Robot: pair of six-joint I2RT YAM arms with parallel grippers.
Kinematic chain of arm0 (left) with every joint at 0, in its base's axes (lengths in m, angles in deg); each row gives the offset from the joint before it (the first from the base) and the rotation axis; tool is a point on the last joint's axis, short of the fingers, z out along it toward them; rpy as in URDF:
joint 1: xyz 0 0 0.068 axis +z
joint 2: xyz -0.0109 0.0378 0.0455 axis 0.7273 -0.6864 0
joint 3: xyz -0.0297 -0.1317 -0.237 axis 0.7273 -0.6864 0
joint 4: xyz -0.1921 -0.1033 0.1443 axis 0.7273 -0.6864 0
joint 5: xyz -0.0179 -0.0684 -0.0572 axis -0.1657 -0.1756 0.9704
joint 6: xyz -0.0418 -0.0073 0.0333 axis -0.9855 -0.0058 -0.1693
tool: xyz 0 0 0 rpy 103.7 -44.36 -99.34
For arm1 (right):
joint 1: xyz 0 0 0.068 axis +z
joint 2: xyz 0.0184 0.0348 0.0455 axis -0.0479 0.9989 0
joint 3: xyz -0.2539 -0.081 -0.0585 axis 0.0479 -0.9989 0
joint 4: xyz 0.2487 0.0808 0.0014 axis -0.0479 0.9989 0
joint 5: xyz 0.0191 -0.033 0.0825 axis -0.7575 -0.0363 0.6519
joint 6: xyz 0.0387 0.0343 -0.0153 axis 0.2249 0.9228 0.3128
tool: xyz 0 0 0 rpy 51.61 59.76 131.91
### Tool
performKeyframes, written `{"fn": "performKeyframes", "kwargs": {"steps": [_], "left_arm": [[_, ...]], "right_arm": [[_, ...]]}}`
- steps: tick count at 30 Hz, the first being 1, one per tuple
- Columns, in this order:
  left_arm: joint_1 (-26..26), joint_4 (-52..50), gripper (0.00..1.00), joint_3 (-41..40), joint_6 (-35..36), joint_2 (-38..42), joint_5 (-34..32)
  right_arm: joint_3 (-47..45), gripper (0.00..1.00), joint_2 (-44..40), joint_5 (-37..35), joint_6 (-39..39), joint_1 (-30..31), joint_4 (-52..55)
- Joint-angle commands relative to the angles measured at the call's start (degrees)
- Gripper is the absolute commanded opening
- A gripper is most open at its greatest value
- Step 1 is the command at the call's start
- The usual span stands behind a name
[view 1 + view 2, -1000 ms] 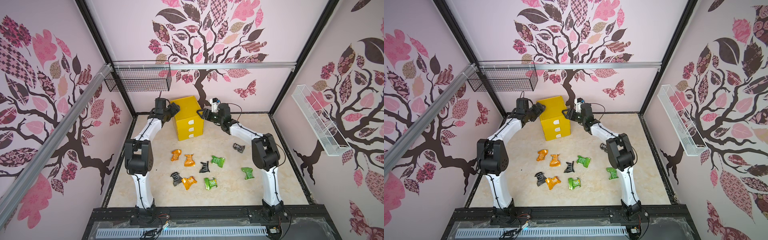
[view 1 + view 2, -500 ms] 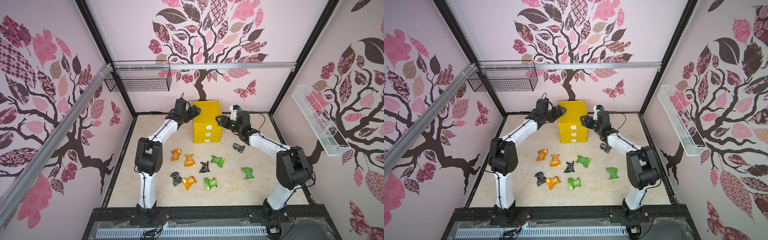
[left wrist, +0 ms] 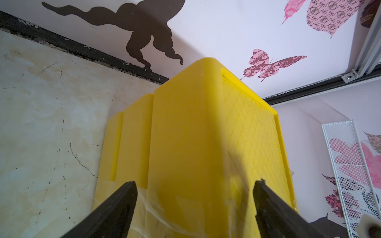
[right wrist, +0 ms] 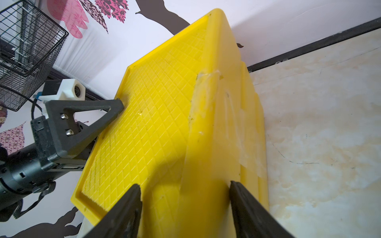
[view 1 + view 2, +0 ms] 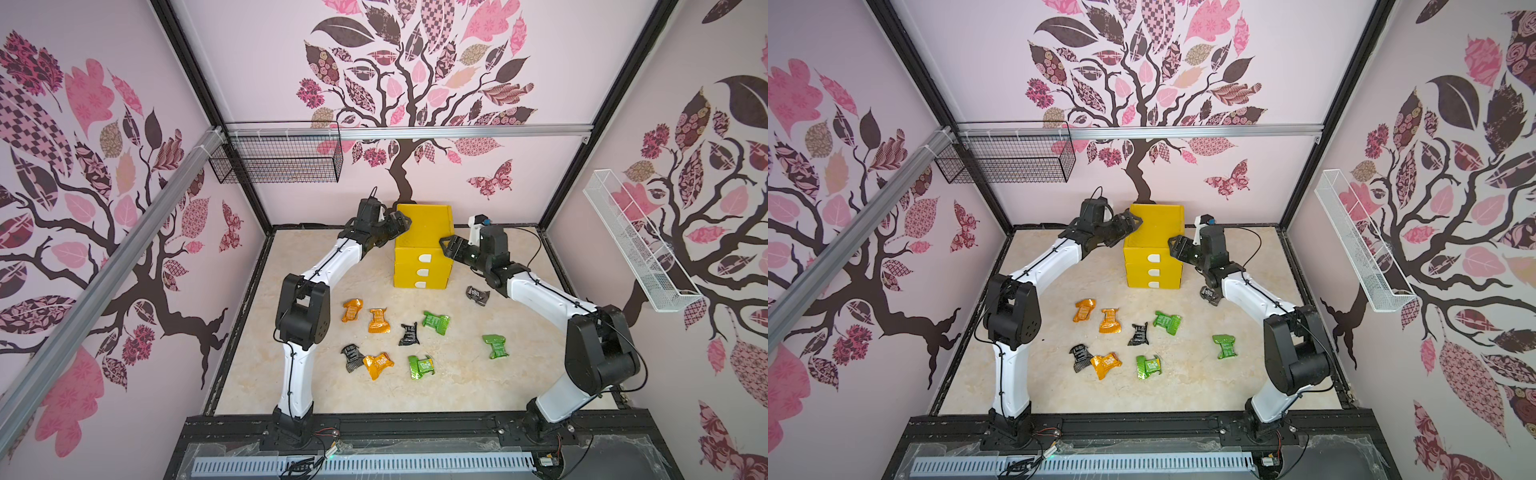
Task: Place the cookies into the drawer by color
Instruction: Move the storage box to the center of the board.
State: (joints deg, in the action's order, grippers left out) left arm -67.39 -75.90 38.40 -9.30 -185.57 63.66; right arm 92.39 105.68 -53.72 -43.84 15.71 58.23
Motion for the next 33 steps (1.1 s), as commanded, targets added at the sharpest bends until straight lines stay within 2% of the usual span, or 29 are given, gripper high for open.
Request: {"fn": "performKeyframes", "kwargs": {"steps": [1,5,11,13,17,23,26,33], "left_arm": [[-2.24,-6.00,0.97,0.84,2.76,-2.08,0.56],[-1.51,-5.09,0.97,-1.10,4.09,0.44,-0.55],[-2.65,-2.21,0.97,-4.26,0.96,-0.44,1.50],[-3.42,-2.88,0.97,-3.36,1.36,-1.19,1.53],[-3.78,-2.68,0.97,-2.15,-2.14,-2.36,3.56],[-4.23,-2.83,0.97,-1.03,-2.26,-3.26,3.81],[-4.23,-2.51,0.97,-1.84,-1.77,-2.66,3.10],[-2.63,-6.16,0.98,0.15,4.46,1.01,-1.47]], "right_arm": [[-0.80,0.71,-3.67,1.86,-1.58,1.30,4.09],[-0.27,0.73,-4.77,0.12,-3.42,1.32,6.13],[-0.97,0.76,-5.86,-0.67,-3.80,0.79,6.99],[-0.98,0.76,-6.19,-1.00,-4.06,0.52,7.23],[-0.55,0.76,-5.96,-0.79,-4.61,-0.16,8.16],[1.12,0.77,-5.65,0.04,-6.20,-0.70,10.13],[1.17,0.78,-6.55,-0.53,-6.53,-0.70,10.90],[1.48,0.83,-12.90,-2.75,-7.81,-0.69,15.99]]}}
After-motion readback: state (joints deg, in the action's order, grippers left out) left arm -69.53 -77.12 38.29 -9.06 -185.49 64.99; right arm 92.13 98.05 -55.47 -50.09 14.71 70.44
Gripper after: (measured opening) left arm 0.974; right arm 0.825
